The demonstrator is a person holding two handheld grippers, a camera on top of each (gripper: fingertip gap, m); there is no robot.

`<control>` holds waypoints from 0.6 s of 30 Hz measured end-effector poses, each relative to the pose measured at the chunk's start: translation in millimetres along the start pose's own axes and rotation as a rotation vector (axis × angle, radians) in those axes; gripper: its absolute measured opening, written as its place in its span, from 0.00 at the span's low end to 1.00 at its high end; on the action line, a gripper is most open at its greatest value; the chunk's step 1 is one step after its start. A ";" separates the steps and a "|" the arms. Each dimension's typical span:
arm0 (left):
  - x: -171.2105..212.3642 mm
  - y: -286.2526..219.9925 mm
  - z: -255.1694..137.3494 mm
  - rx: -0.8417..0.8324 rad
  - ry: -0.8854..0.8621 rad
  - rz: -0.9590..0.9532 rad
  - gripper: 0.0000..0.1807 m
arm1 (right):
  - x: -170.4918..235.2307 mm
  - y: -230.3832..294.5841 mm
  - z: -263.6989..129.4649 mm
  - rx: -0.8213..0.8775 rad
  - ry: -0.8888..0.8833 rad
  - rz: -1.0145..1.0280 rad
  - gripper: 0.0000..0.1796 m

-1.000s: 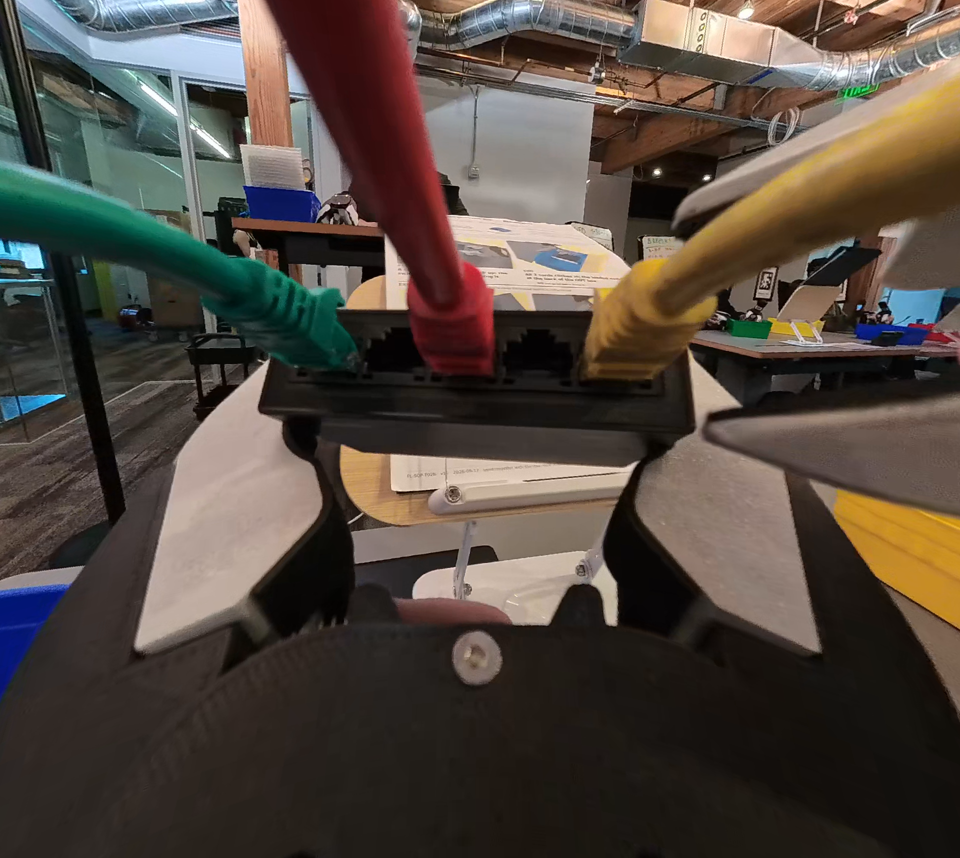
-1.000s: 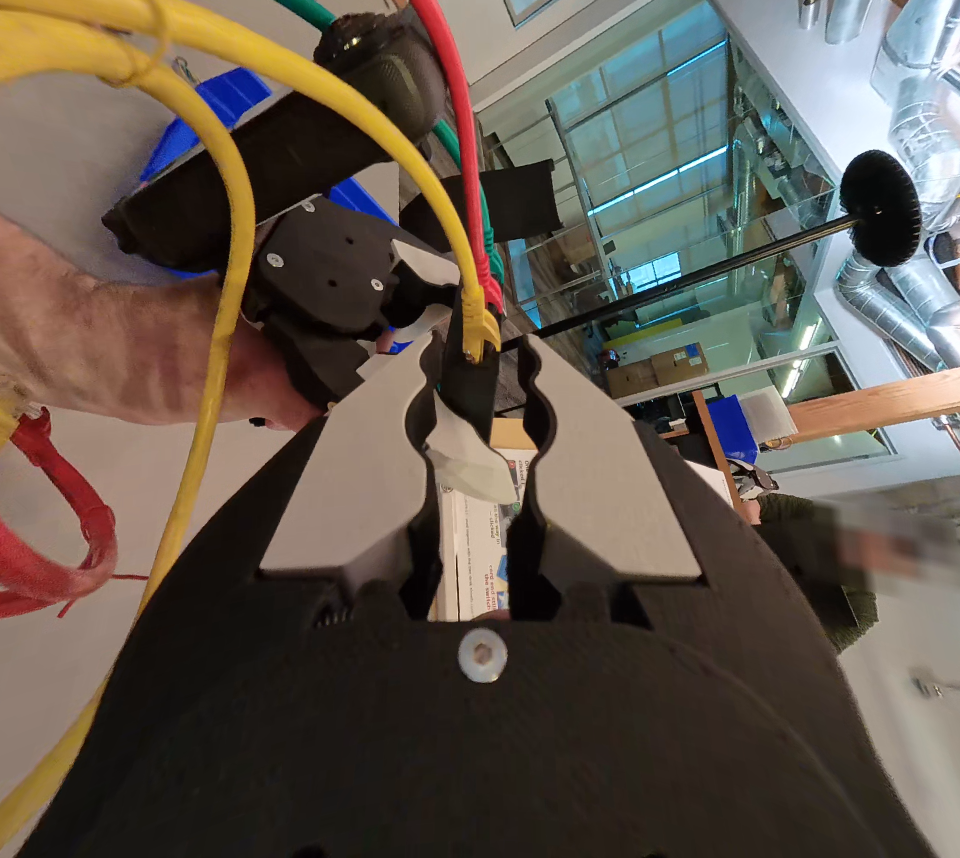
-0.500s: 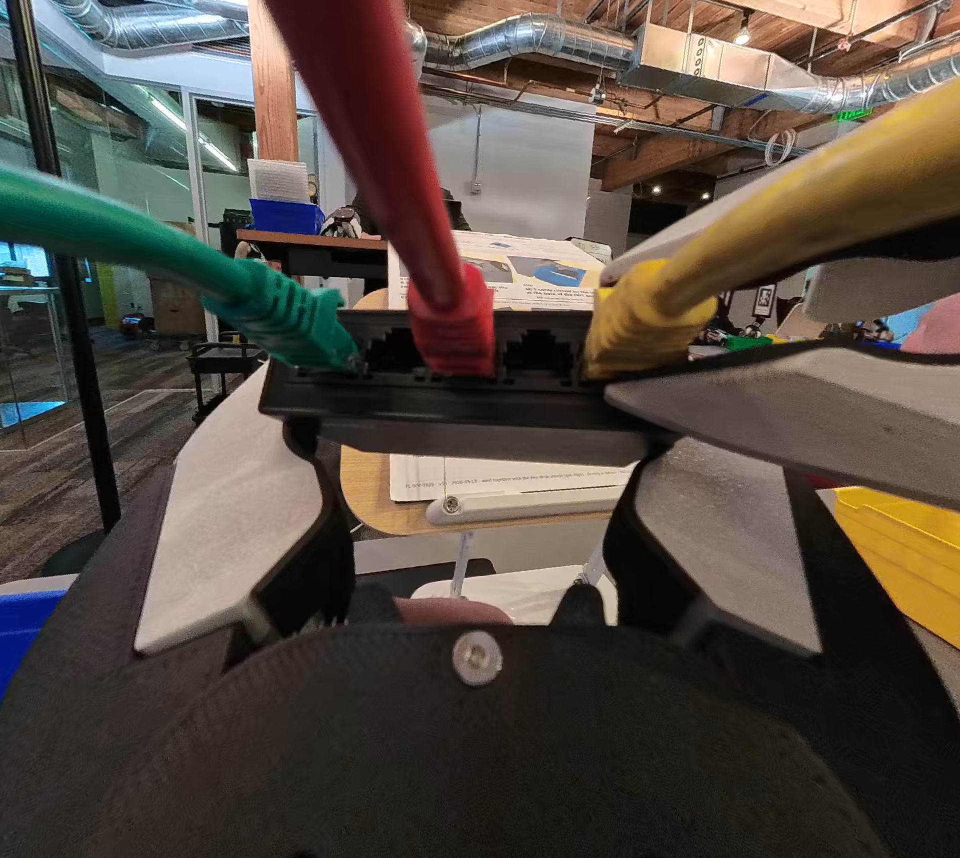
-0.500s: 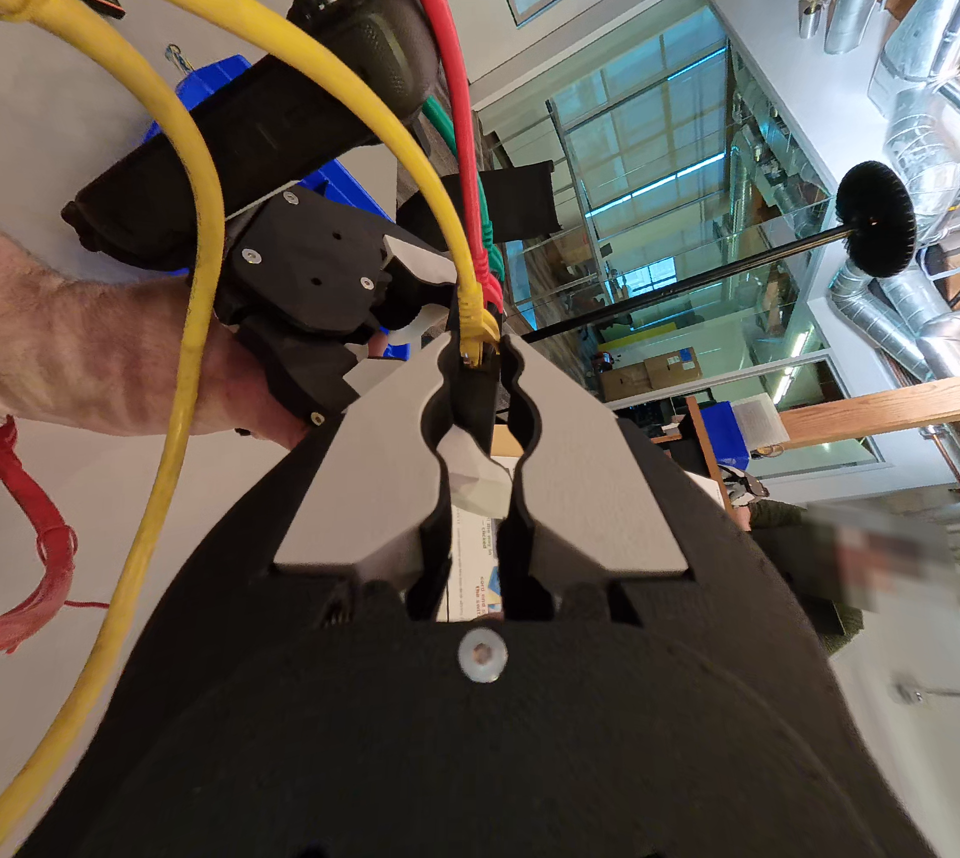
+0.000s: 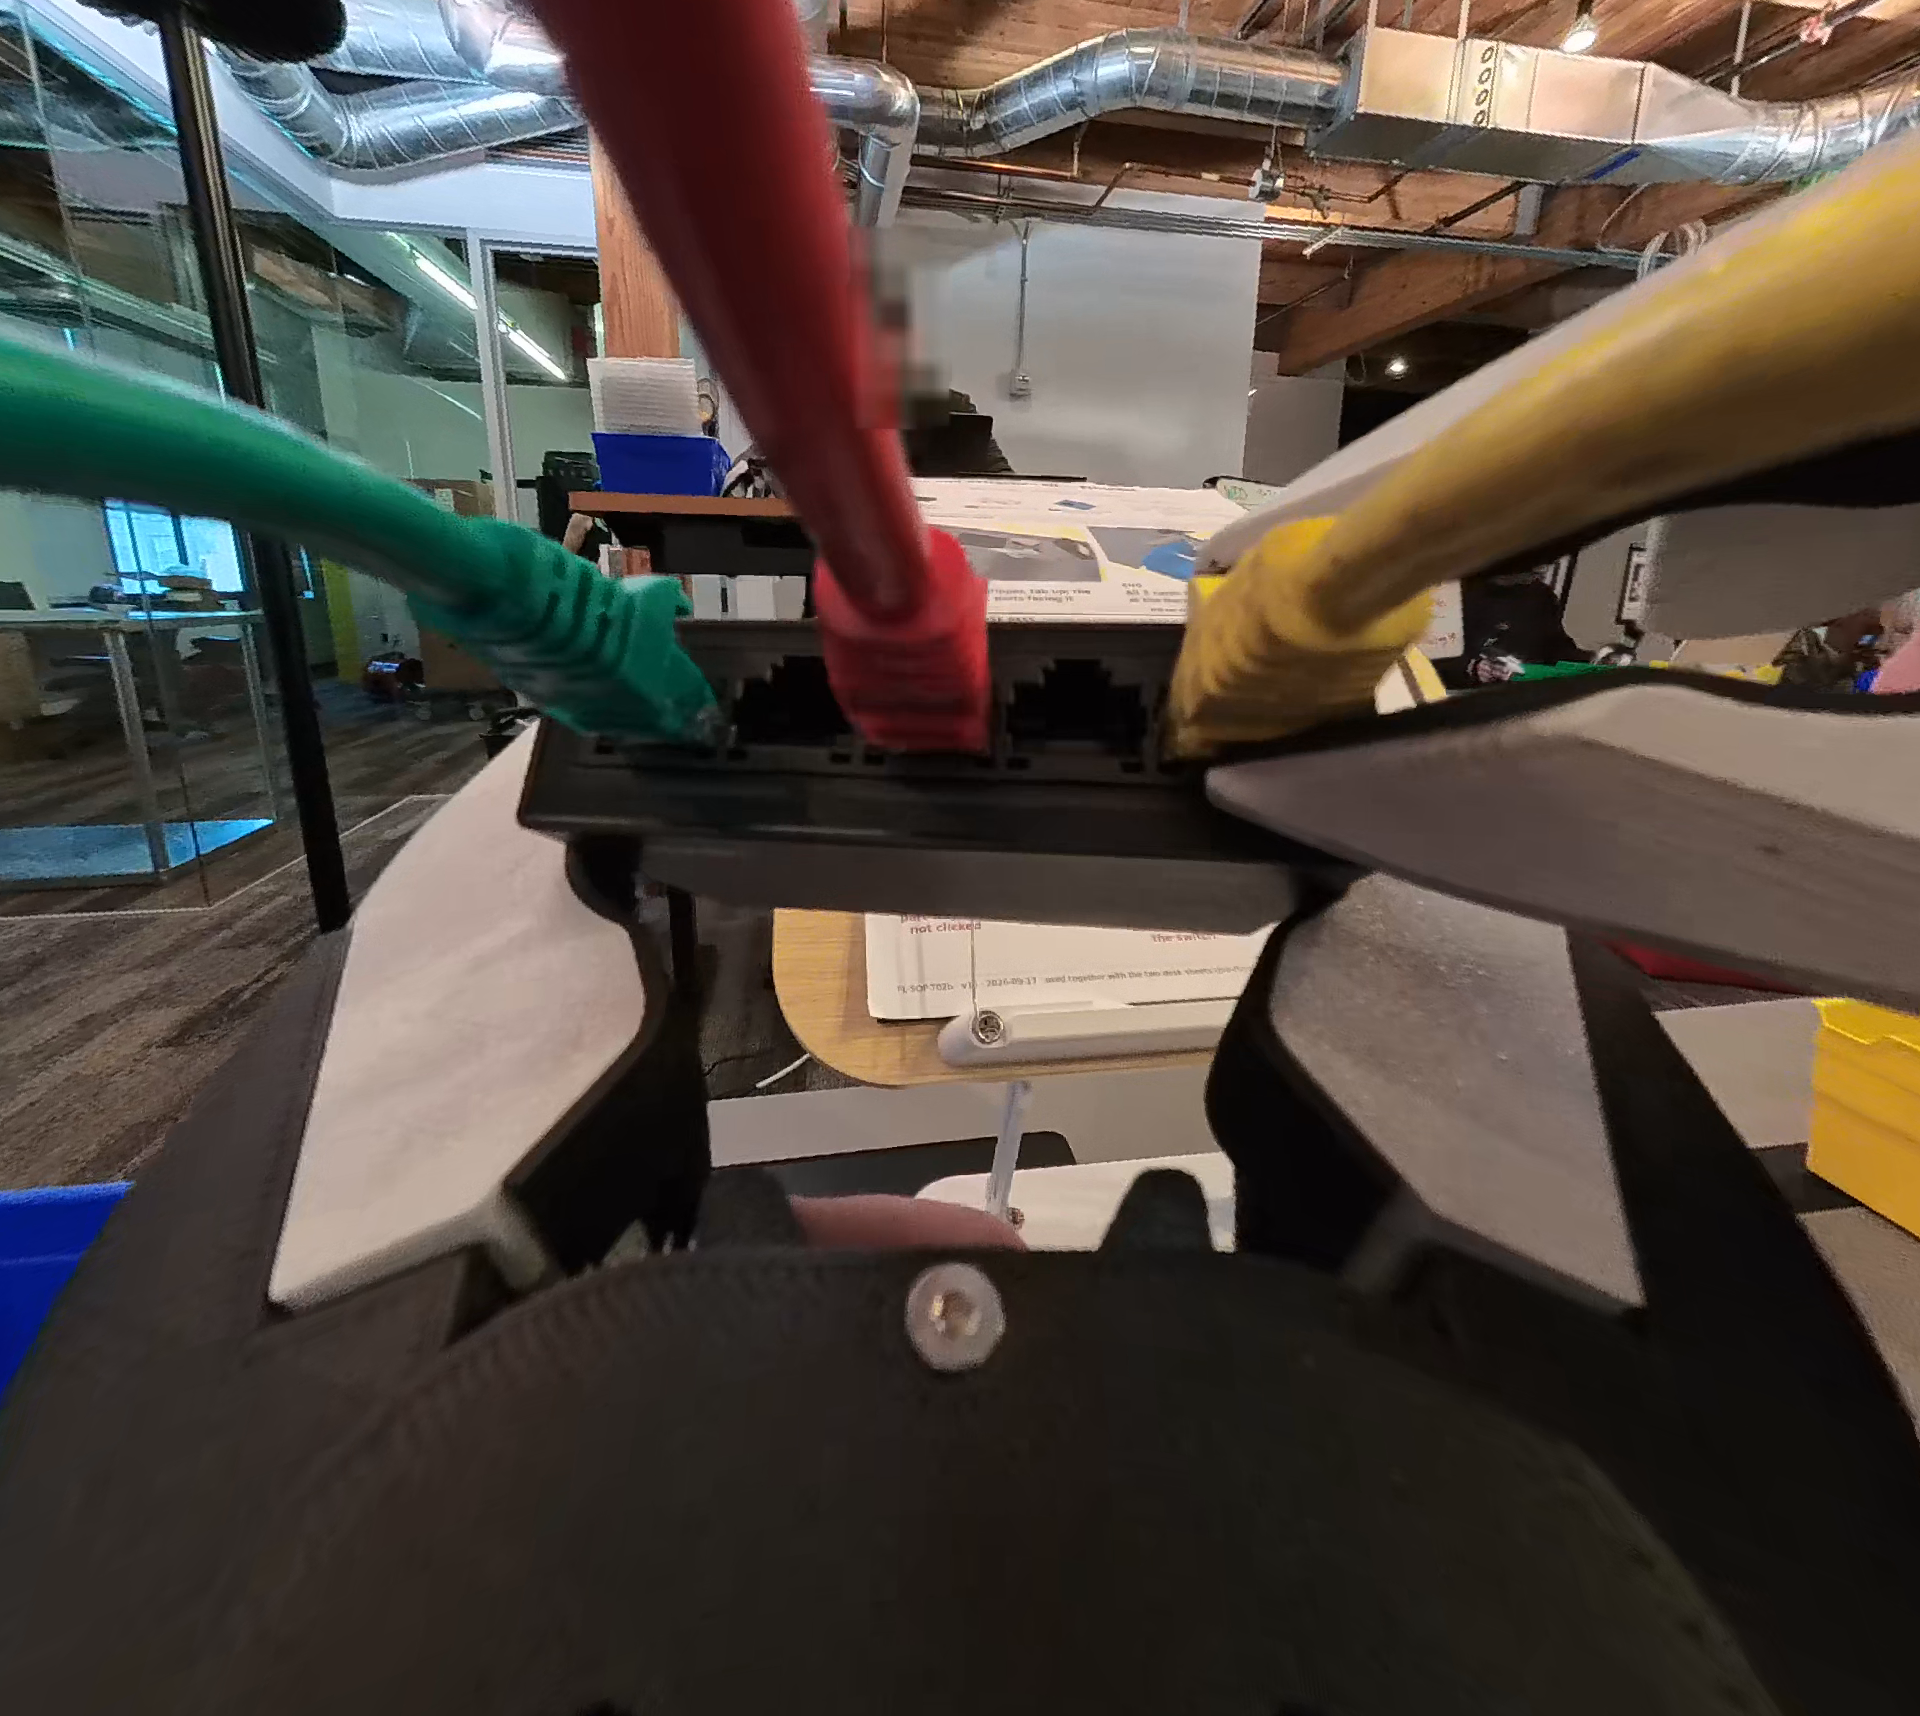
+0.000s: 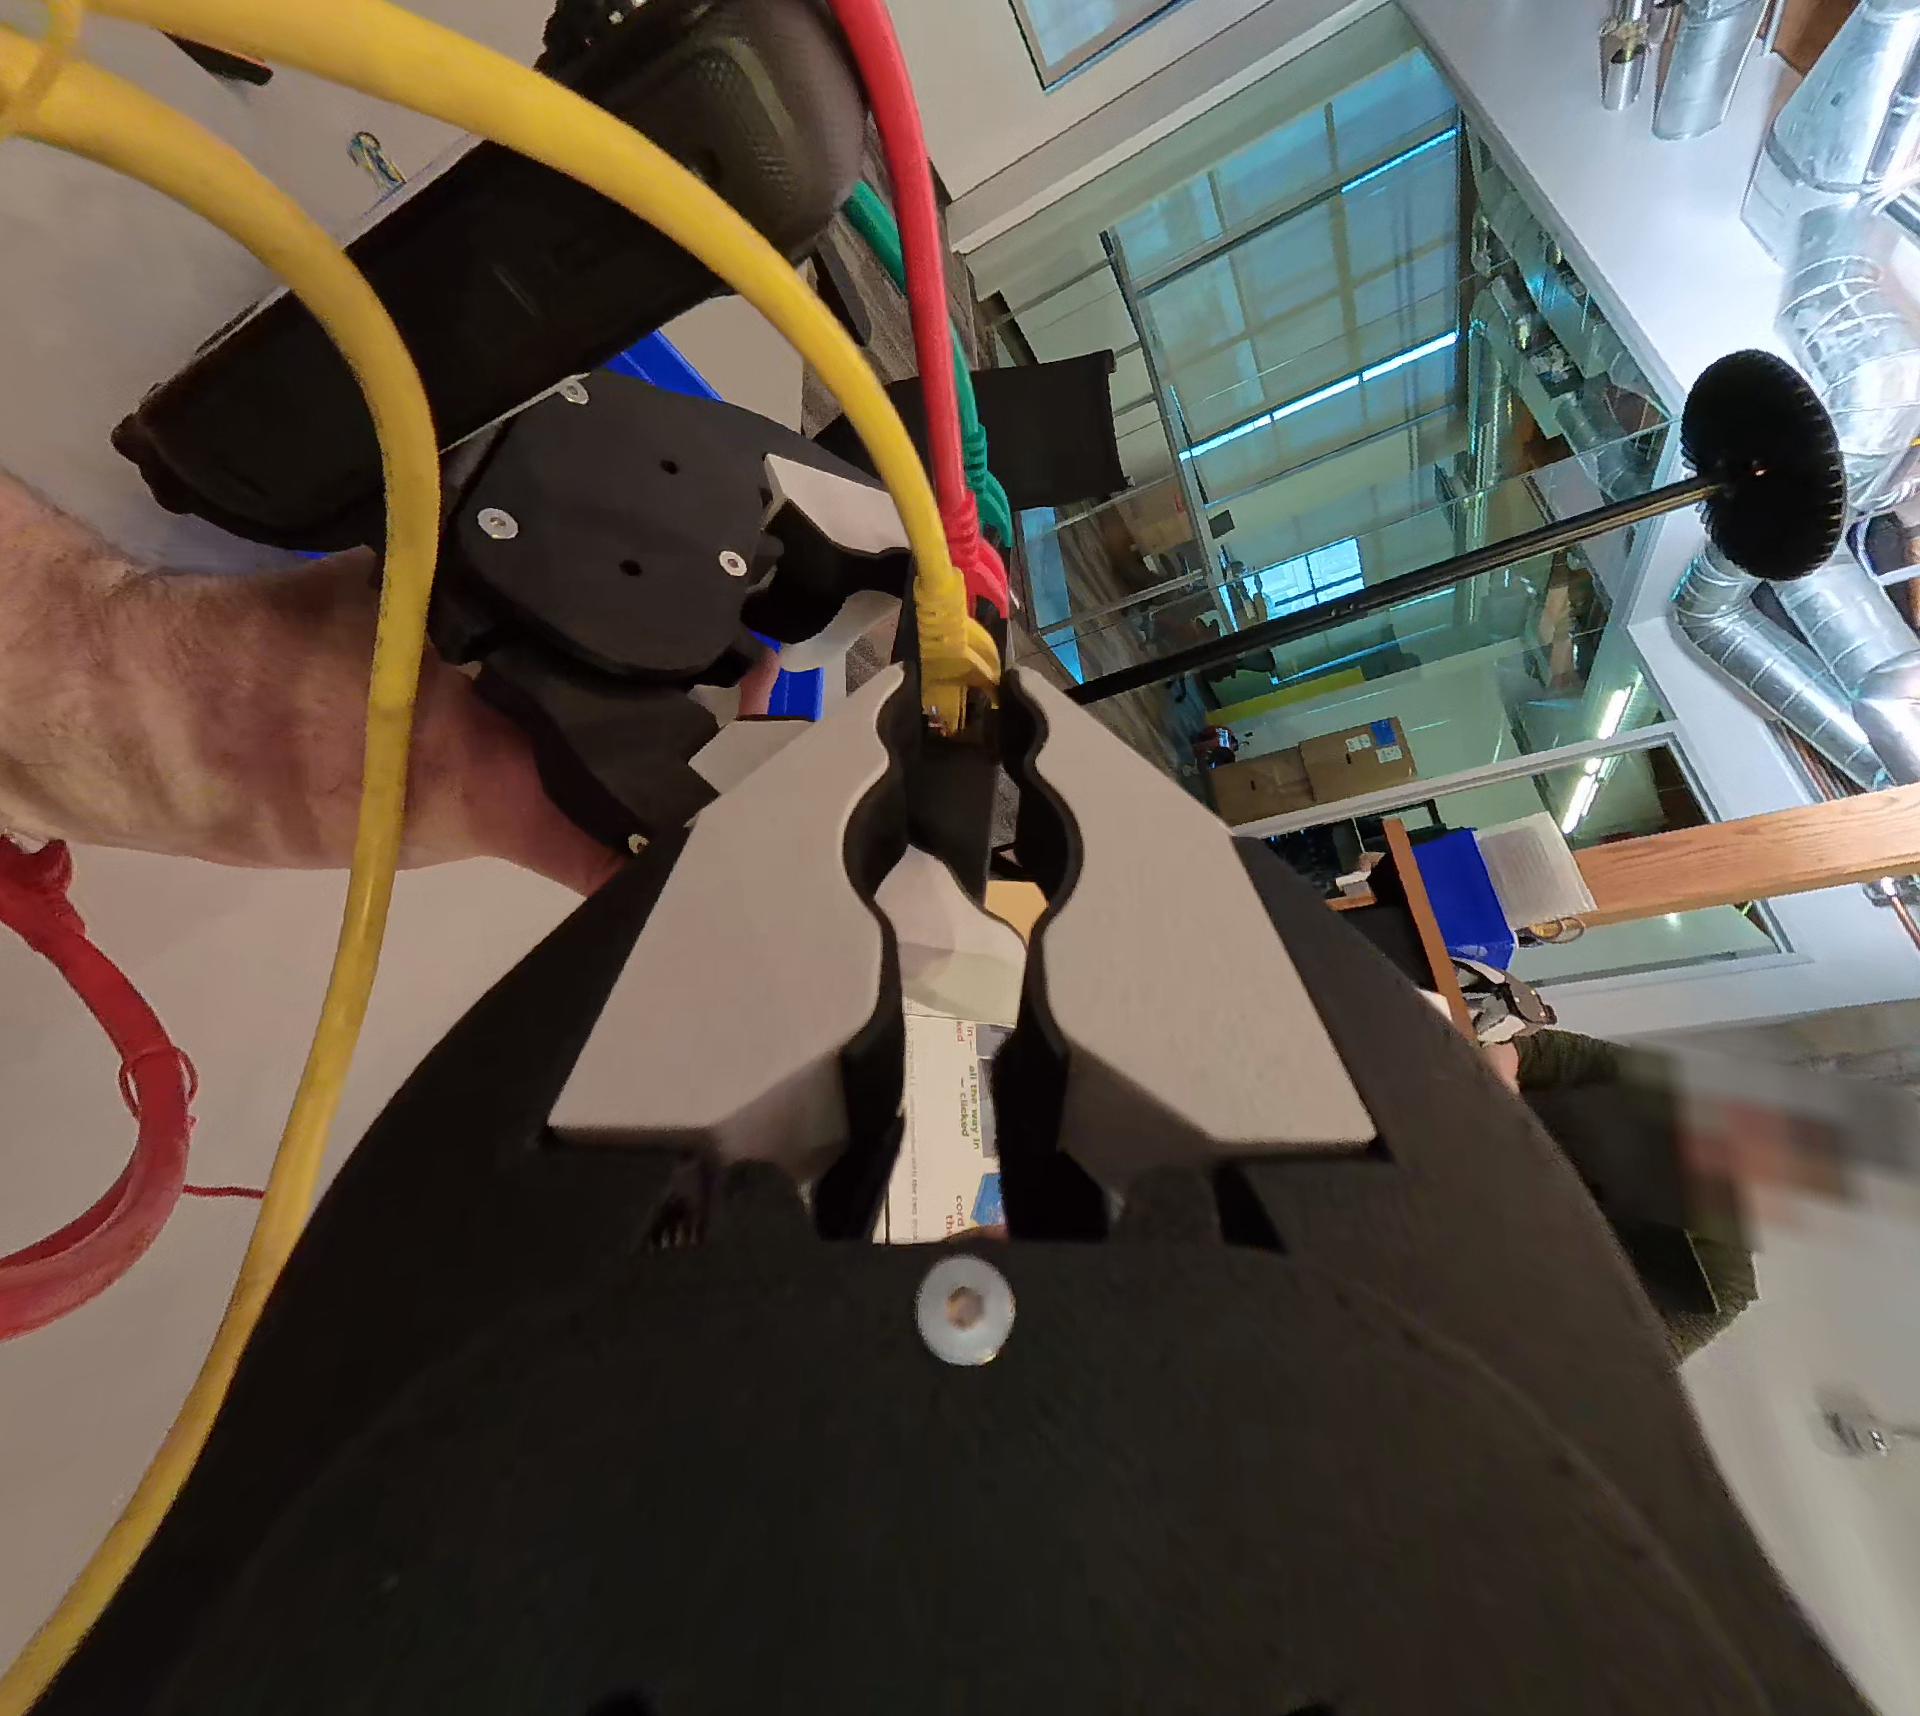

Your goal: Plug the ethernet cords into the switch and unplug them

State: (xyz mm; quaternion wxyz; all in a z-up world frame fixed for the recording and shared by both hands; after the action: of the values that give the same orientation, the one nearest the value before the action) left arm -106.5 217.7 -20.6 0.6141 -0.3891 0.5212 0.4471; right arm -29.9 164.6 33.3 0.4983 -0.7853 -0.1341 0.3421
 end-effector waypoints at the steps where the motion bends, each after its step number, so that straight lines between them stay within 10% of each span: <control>1: -0.1 0.4 -0.2 -0.006 -0.001 0.006 0.69 | -0.2 -0.1 0.5 -0.003 0.004 0.002 0.08; 18: -16.2 1.8 -12.1 -0.083 -0.068 0.102 0.69 | -13.6 -3.0 -8.4 0.008 0.028 -0.027 0.08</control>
State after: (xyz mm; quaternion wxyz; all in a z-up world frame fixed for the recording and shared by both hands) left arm -112.7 204.5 -6.4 0.5913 -0.3719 0.5000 0.5119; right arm -33.8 152.7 43.7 0.5077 -0.7862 -0.1363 0.3249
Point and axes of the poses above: each gripper's, where its closed fingertips meet, z out along the fingers, x out of its underside, y = z × x across the jaws, the point moved 8 cm from there along -z, back along the fingers, and after that the axes turned 12 degrees about y, right-handed, at the moved point
